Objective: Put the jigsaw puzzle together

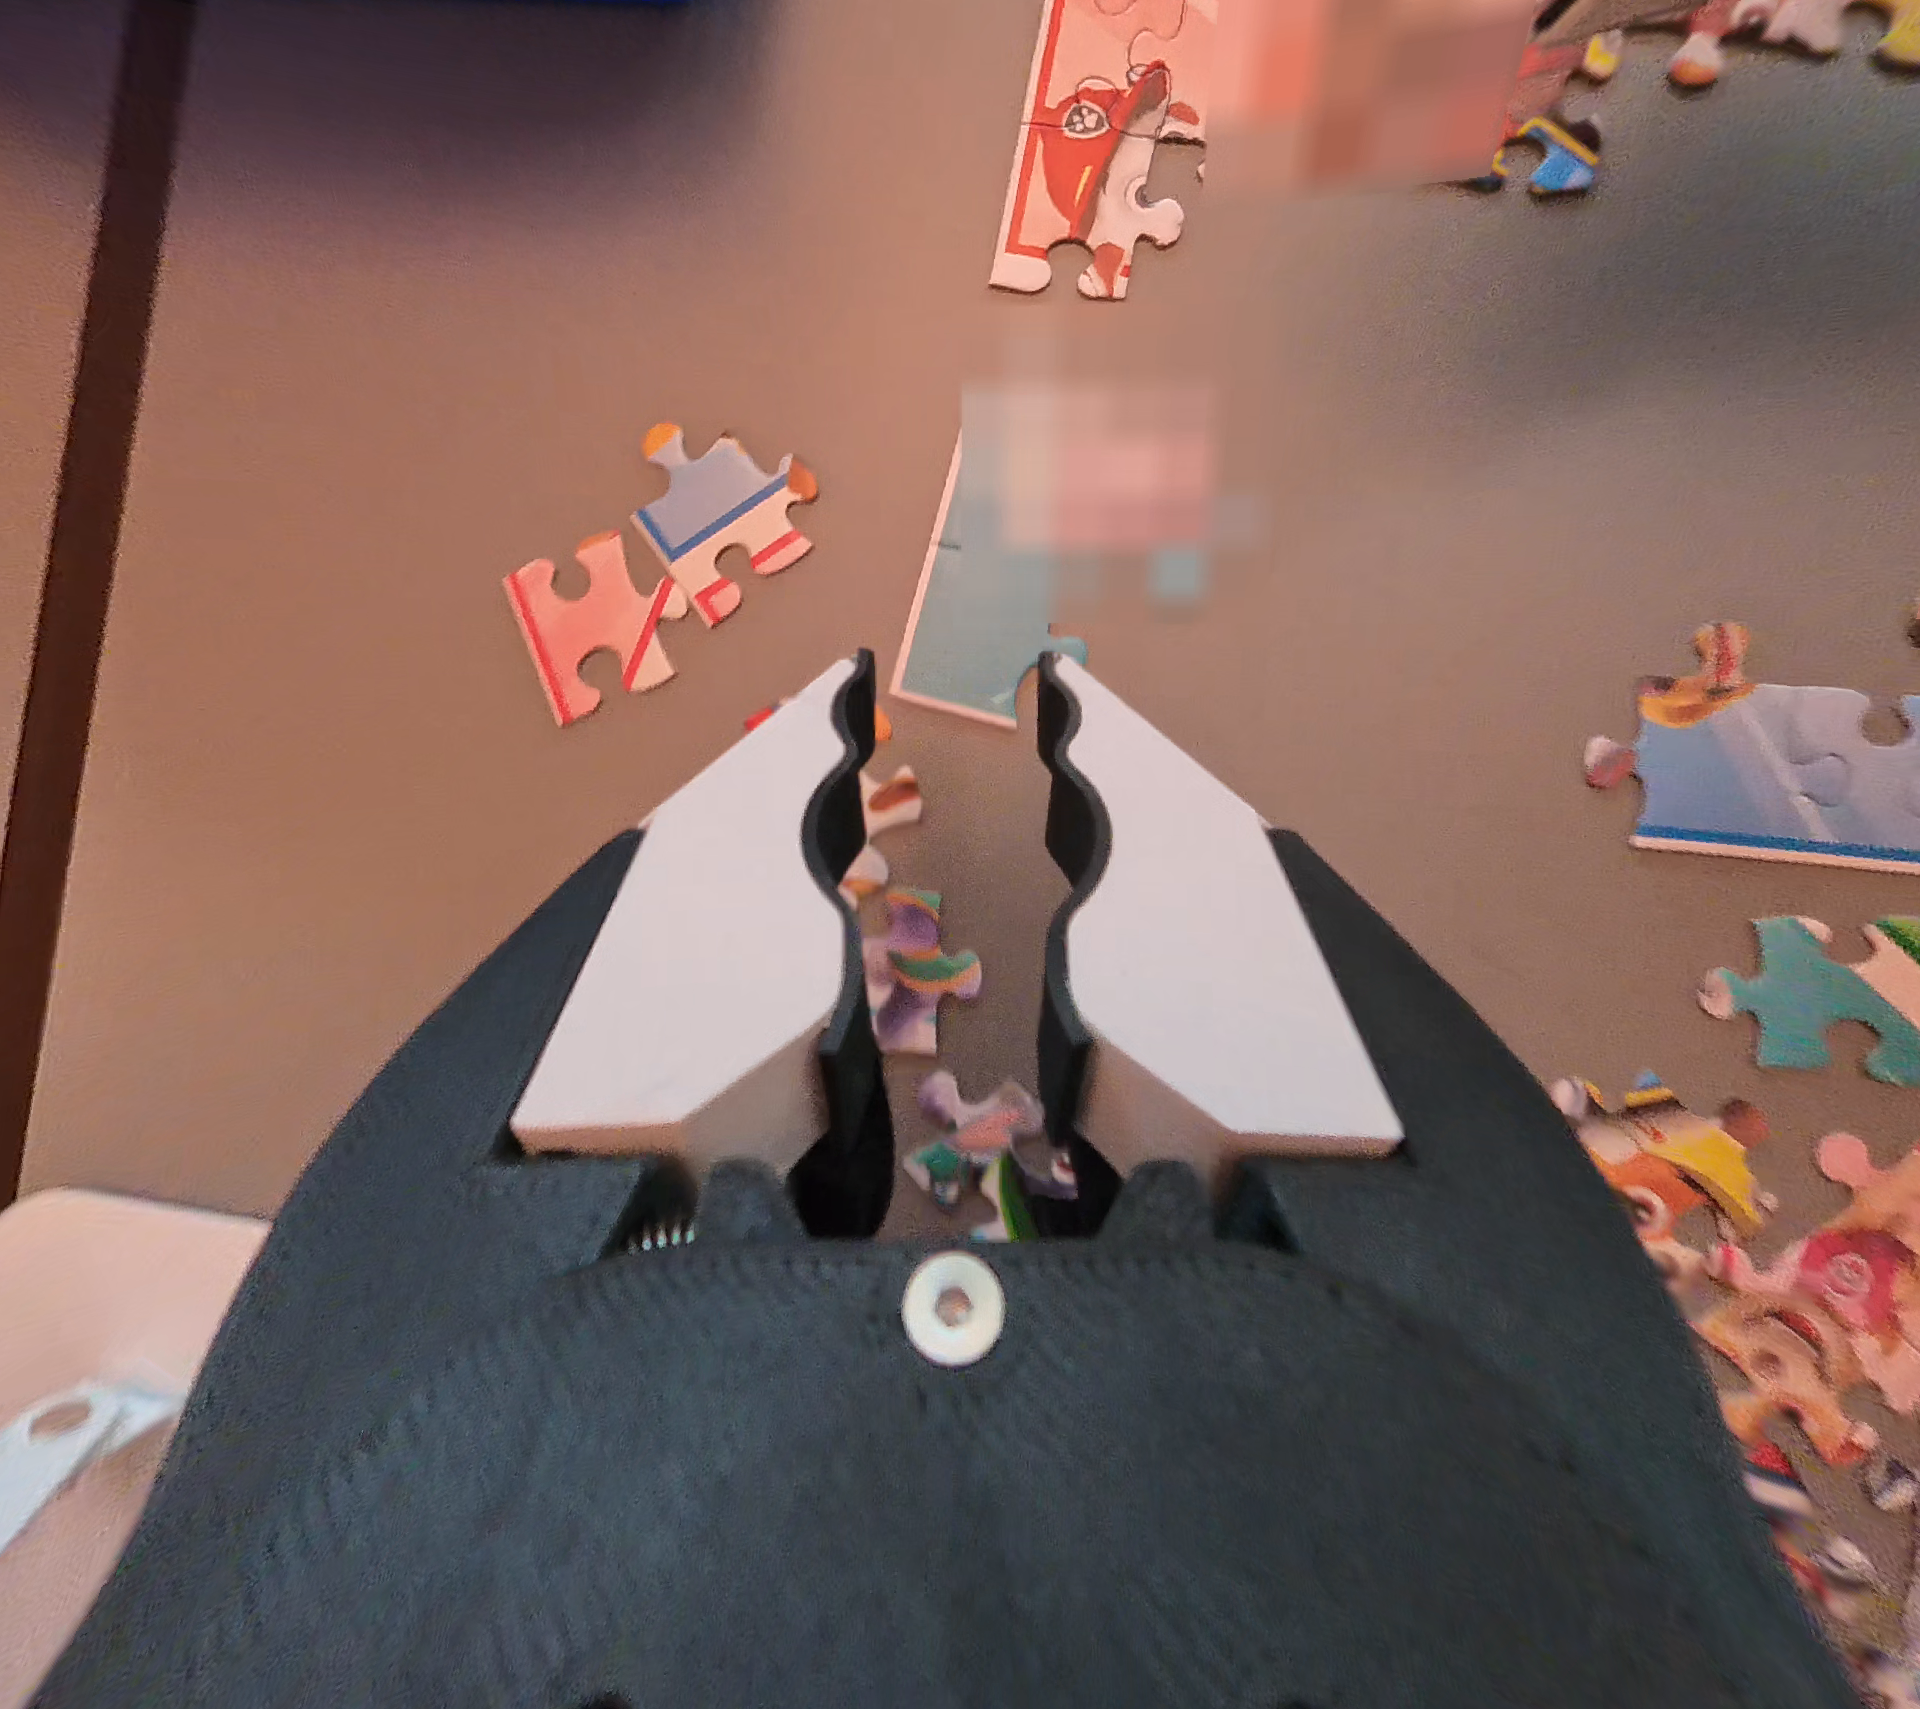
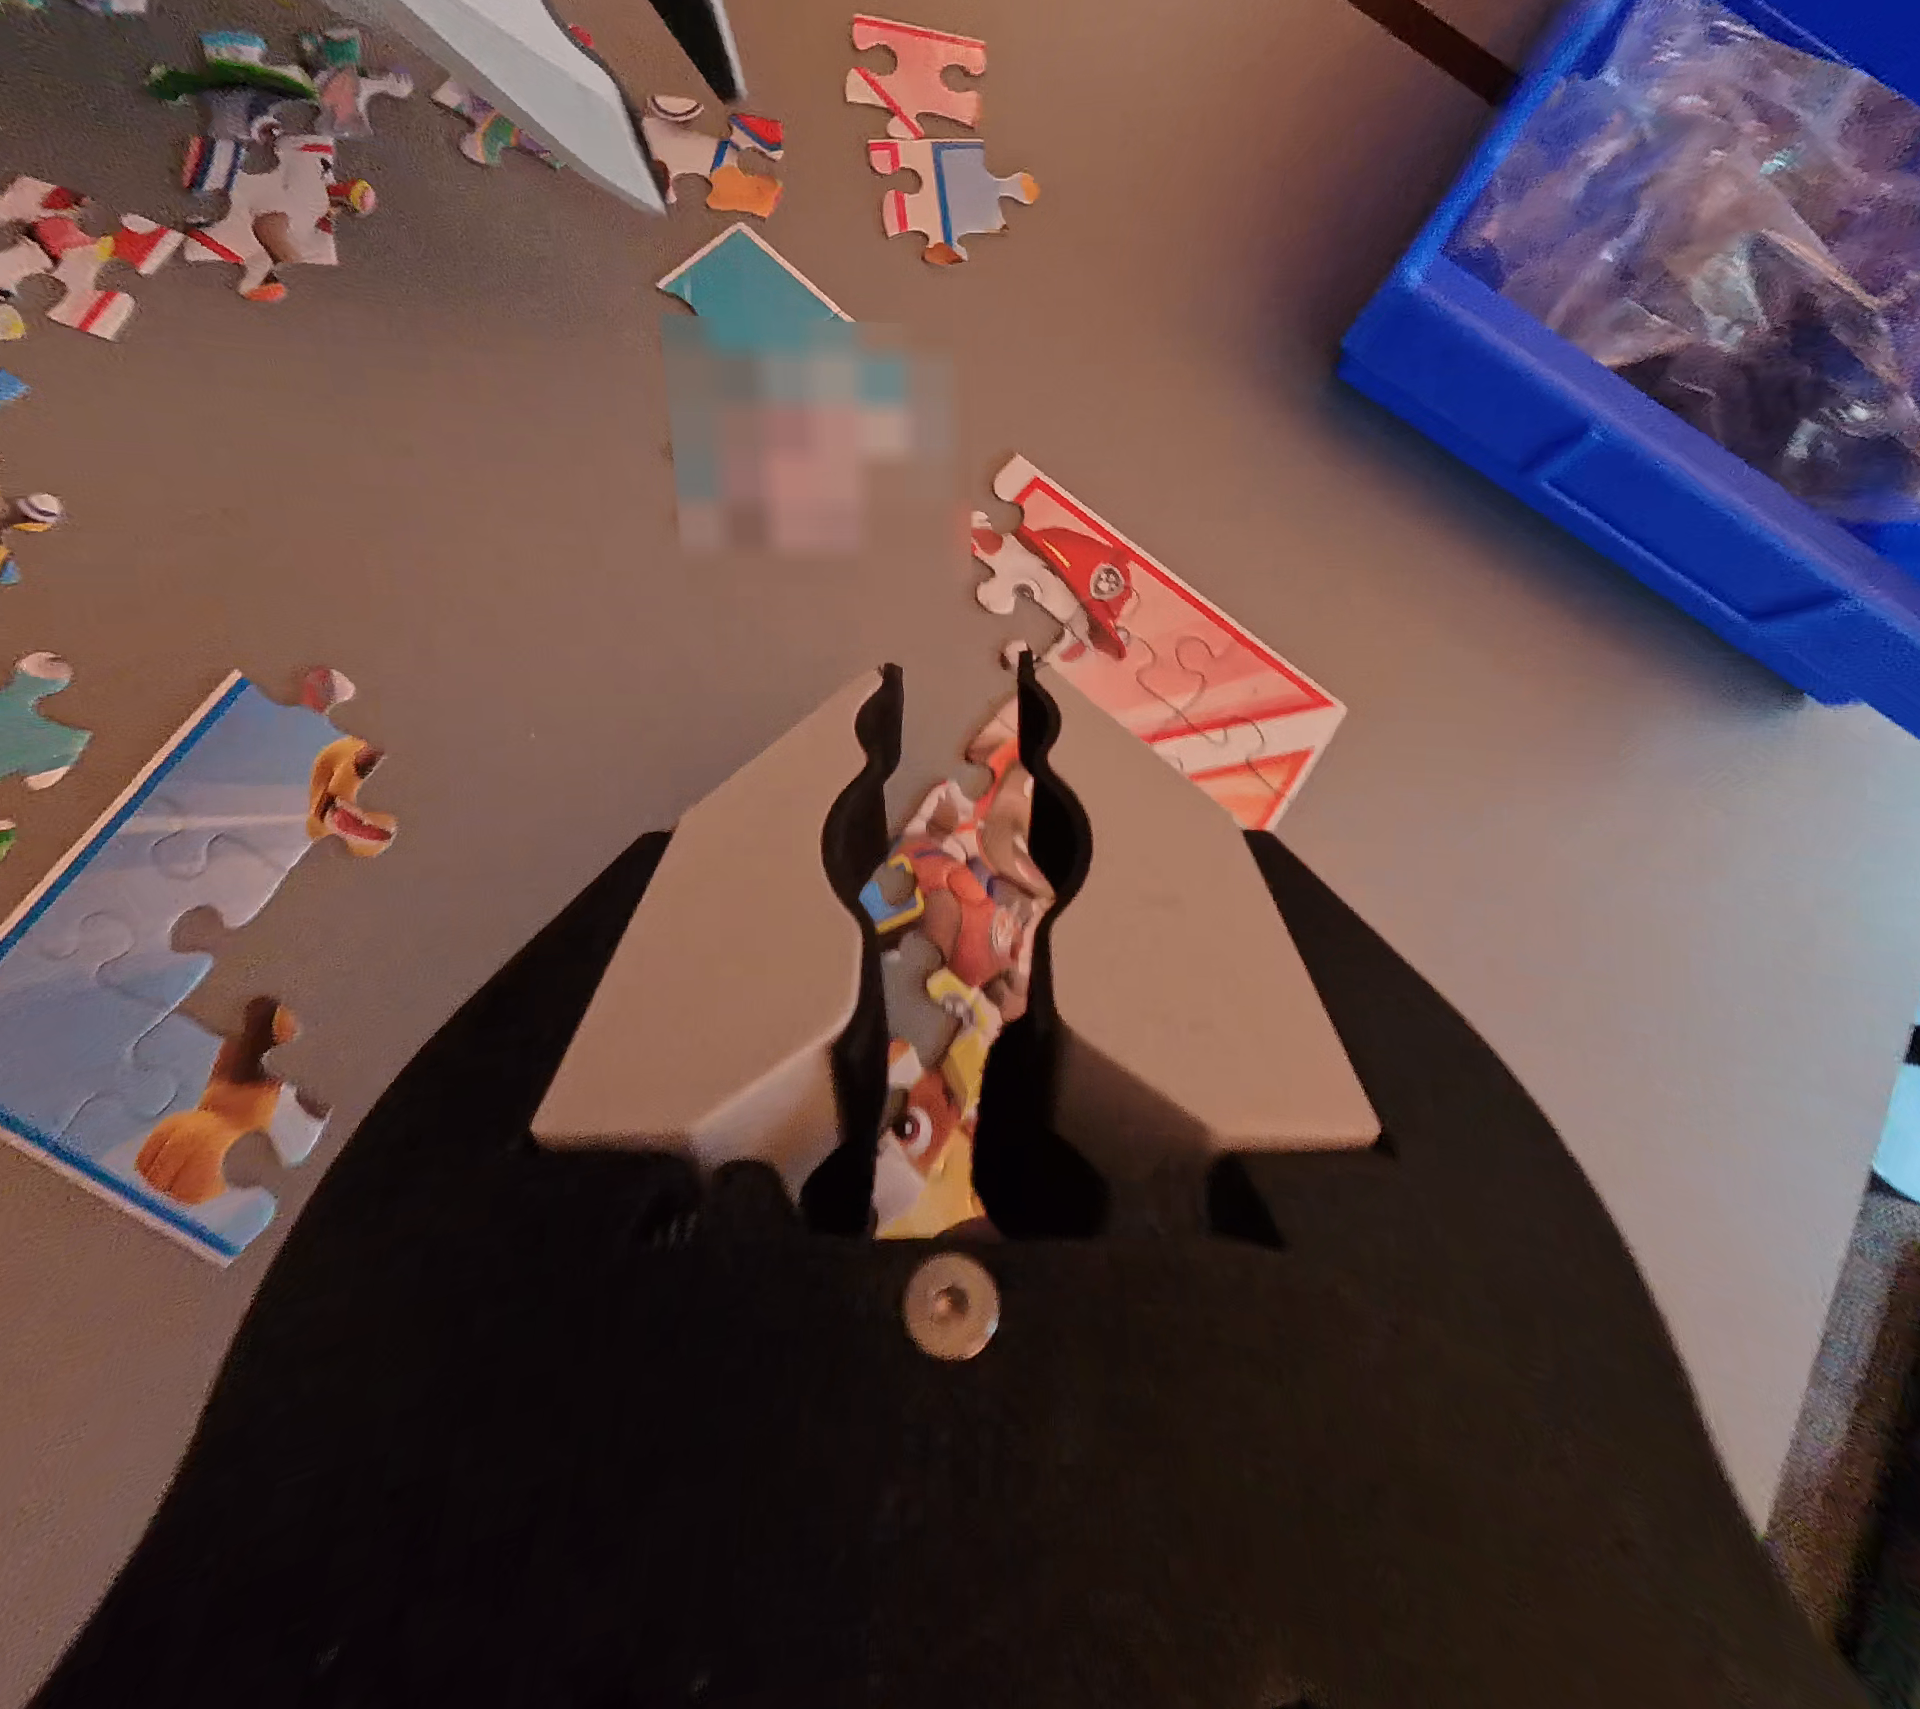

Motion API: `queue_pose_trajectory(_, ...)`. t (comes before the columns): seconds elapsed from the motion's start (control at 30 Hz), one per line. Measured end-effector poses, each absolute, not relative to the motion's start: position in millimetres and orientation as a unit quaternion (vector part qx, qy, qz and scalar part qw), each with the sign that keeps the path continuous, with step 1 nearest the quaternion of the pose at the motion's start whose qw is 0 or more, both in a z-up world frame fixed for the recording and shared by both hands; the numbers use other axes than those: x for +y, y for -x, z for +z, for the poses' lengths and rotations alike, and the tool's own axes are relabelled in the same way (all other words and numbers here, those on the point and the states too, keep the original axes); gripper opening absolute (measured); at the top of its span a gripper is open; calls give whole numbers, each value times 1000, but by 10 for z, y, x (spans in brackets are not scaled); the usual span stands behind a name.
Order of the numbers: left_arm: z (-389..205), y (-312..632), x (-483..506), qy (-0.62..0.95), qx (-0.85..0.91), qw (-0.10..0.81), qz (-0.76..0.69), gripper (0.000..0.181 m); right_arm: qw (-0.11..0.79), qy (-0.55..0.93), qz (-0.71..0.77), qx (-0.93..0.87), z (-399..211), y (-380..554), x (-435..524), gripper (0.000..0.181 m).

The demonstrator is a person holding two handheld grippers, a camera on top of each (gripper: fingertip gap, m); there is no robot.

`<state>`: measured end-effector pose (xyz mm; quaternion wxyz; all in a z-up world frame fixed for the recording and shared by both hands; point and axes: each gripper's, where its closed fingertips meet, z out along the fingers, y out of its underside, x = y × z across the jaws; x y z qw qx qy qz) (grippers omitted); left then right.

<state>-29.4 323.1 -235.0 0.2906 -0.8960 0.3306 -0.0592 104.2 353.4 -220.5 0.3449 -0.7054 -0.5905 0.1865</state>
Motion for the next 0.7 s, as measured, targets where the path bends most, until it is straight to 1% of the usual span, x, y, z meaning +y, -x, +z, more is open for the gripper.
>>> queue_pose_trajectory(0.1,-2110,307,3012,897,316,298,-86,34,356,707,192,-580,-2117,-1213,3470,21)
queue_pose_trajectory(0.2,-1884,415,2800,897,305,311,-76,32,349,716,178,-579,-2167,-1376,3394,29)
queue_pose_trajectory(0.27,-1855,517,2668,904,291,308,-65,31,342,722,165,-578,-2233,-1461,3346,32)
queue_pose_trajectory(0.37,-2024,691,2447,919,281,275,-39,32,331,734,144,-576,-2356,-1580,3308,34)
queue_pose_trajectory(0.43,-2167,821,2297,927,276,253,-15,34,319,742,146,-572,-2437,-1633,3256,38)
queue_pose_trajectory(0.57,-2386,915,2017,937,260,231,-30,35,308,745,139,-575,-2550,-1717,3157,45)
queue_pose_trajectory(0.7,-2463,987,1804,943,245,223,-37,35,301,754,123,-571,-2679,-1817,3180,46)
